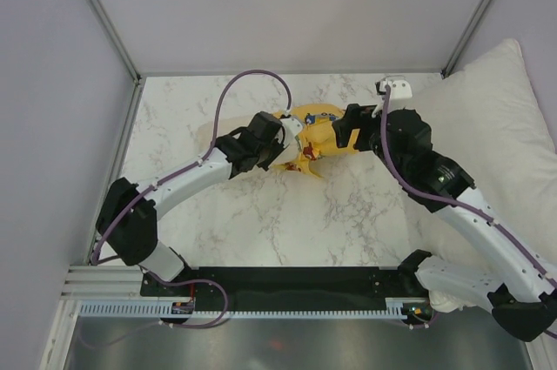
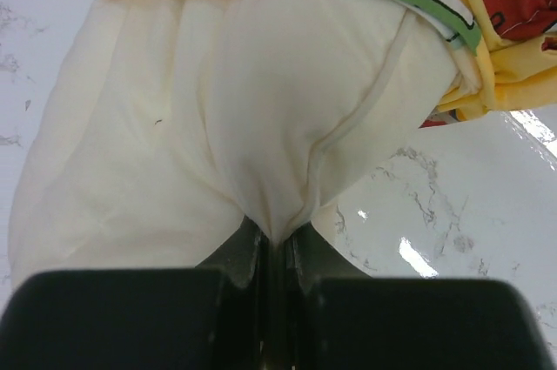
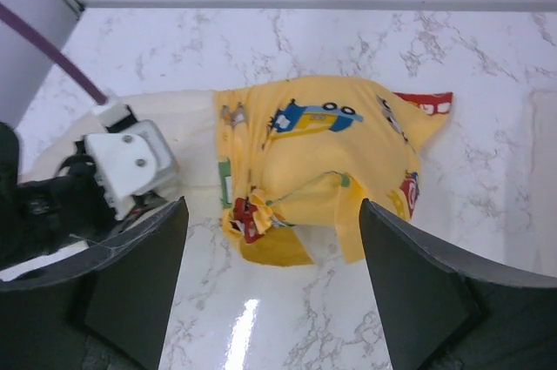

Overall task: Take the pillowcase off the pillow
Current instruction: Pull out the pillow

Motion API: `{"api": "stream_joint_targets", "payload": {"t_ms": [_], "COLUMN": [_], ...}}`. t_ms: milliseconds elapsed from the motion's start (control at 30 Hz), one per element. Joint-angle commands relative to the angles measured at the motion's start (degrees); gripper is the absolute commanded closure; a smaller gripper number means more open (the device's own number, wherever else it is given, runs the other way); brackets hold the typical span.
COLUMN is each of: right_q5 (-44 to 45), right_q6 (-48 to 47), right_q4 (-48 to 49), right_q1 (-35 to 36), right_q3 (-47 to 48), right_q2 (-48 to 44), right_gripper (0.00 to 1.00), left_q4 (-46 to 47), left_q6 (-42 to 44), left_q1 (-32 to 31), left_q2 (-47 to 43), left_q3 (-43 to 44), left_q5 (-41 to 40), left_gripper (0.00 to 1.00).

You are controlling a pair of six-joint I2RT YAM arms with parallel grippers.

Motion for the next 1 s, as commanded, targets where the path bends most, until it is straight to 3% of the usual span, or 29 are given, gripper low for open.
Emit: {"api": "stream_joint_targets", "payload": {"t_ms": [0, 367, 567, 767, 867, 900, 967], "right_q5": [4.7, 9.9, 12.8, 4.3, 0.2, -1.9, -3.0], "right_q6": [-0.9, -1.2, -7.3, -10.1, -10.4, -10.8, -11.5], "right_q4": [-4.0, 8.6, 12.7, 13.3, 13.5, 14.4, 15.7], "right_q1": [-0.1, -2.0, -2.5, -7.3, -9.2, -9.5, -10.5], "right_q3": [-3.0, -8.7, -7.9, -8.0, -9.4, -10.2, -11.2], "right_q2": [4.7, 13.5, 15.0, 18.5, 19.2, 19.0, 18.6], "right_gripper": [0.13, 0.12, 0.12, 0.14, 0.2, 0.34, 0.52], "left_q4": [-2.8, -3.6, -3.8, -3.9, -3.9, -4.0, -4.3], "left_q6": [-2.4, -2.7, -2.6, -2.8, -2.7, -2.7, -2.8], "left_q1": [0.4, 0.3, 0.3, 0.4, 0.4, 0.3, 0.4], "left_q2": [-4.6, -6.6, -6.7, -7.2, -6.9, -6.9, -6.8], "left_q3": [2.1, 1.9, 1.9, 1.9, 1.9, 1.9, 1.9], "left_q5": [-3.2, -1.4, -0.8, -0.7, -0.5, 0.0, 0.7], "left_gripper": [0.98, 0.98, 0.98, 0.98, 0.98, 0.98, 0.98]}}
